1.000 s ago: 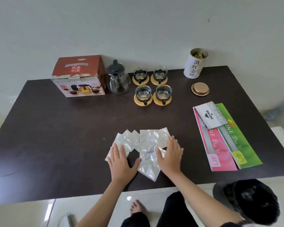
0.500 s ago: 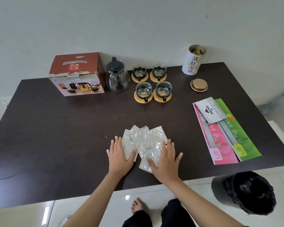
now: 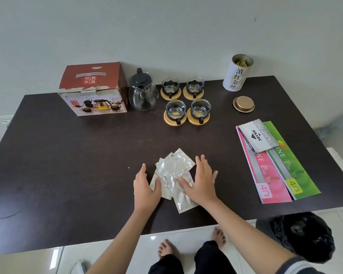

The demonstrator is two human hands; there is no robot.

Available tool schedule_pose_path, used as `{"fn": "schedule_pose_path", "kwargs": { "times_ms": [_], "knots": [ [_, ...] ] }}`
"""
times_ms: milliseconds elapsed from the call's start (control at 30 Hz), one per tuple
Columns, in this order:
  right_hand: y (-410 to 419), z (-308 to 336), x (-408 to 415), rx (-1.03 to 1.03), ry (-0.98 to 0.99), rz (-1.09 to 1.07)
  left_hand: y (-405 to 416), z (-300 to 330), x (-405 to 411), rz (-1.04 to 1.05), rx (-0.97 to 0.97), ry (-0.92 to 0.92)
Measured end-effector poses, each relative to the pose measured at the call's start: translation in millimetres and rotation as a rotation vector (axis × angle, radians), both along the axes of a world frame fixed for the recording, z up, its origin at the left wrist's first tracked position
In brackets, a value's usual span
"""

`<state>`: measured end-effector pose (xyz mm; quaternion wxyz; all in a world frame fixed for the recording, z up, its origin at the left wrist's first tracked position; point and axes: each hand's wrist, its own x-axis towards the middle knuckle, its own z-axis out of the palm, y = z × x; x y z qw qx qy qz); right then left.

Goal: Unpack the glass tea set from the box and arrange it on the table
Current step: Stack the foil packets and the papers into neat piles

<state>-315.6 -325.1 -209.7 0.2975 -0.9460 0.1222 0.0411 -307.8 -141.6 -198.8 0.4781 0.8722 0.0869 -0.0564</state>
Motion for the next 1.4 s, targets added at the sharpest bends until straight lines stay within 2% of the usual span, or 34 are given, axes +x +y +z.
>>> {"fn": "schedule_pose_path", "kwargs": {
  "times_ms": [133, 400, 533, 733, 833, 967, 1133, 1400],
  "knots": [
    [0.1, -2.3, 3.1, -0.178, 0.156, 0.060, -4.1, 0.8, 17.5, -0.081, 0.008, 0.062],
    [9.6, -0.6, 12.6, -0.029, 0.051, 0.066, -14.0, 7.3, 38.2, -0.045, -0.056, 0.204],
    [11.5, -1.7, 5.5, 0.164, -0.049, 0.084, -14.0, 6.3, 42.6, -0.060, -0.080, 0.227],
    [11.4, 19.0, 7.8, 0.565, -0.020, -0.126, -9.1, 5.2, 43.7, 0.009, -0.295, 0.260],
    [5.4, 31.9, 10.8, 0.676, 0.008, -0.171, -8.9, 10.7, 41.3, 0.058, -0.381, 0.279],
    [-5.5, 41.4, 8.2, 0.726, 0.086, -0.277, -15.9, 13.4, 41.5, 0.072, -0.499, 0.352],
    [-23.7, 54.6, -3.0, 0.807, -0.035, -0.561, -59.1, 30.0, 42.5, -0.097, -0.410, 0.349],
    [-118.1, 74.8, -31.5, 0.835, -0.099, -0.637, -167.0, 57.7, 32.0, -0.341, -0.220, 0.261]
  ]
}}
